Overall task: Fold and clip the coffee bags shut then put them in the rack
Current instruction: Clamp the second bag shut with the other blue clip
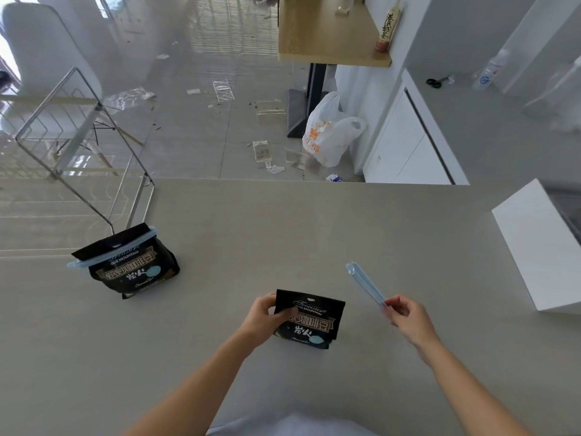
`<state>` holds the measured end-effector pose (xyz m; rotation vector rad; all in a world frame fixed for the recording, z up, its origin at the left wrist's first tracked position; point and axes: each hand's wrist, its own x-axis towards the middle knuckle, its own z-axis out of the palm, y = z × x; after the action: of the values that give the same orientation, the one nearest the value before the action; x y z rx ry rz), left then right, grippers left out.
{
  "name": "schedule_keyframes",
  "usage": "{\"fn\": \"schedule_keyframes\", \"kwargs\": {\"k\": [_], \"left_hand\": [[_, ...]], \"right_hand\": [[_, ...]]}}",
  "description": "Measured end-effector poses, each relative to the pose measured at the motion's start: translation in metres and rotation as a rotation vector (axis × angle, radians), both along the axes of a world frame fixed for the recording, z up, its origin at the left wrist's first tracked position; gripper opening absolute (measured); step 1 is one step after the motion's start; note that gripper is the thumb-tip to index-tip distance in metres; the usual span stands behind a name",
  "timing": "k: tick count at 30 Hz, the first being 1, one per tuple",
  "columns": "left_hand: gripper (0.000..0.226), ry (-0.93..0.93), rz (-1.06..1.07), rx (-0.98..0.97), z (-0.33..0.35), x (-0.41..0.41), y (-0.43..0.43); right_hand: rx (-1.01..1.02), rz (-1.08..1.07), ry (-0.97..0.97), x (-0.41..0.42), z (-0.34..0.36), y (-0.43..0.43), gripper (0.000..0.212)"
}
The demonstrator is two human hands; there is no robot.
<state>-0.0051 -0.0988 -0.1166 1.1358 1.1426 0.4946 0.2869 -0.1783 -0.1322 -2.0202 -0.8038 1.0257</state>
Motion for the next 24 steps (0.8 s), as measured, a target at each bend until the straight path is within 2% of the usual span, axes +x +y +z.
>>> {"fn": "schedule_keyframes", "kwargs": {"k": [3,6,11,16,19,24], "left_hand": [[0.008,0.002,0.004,-0.01,0.001,0.0,0.001],[0.009,0.005,0.016,-0.01,0.0,0.0,0.0],[0.012,-0.002,0.023,-0.017,0.001,0.001,0.0],[0.011,0.003,0.013,0.009,0.0,0.0,-0.002],[0.015,0.016,0.001,0.028,-0.001,-0.001,-0.003],[0.012,0.027,-0.009,0.073,-0.002,-0.001,-0.004]], "right_hand": [[0.068,0.064,0.185,-0.014,0.029,0.002,0.009],[0.083,0.172,0.22,-0.024,0.052,0.002,0.008],[0.019,0.401,-0.043,-0.038,0.07,0.001,0.016],[0.019,0.475,-0.268,-0.053,0.074,0.003,0.024],[0.042,0.514,-0.305,-0.062,0.078,0.005,0.022],[0.09,0.526,-0.368,-0.073,0.083,0.013,0.032]]}}
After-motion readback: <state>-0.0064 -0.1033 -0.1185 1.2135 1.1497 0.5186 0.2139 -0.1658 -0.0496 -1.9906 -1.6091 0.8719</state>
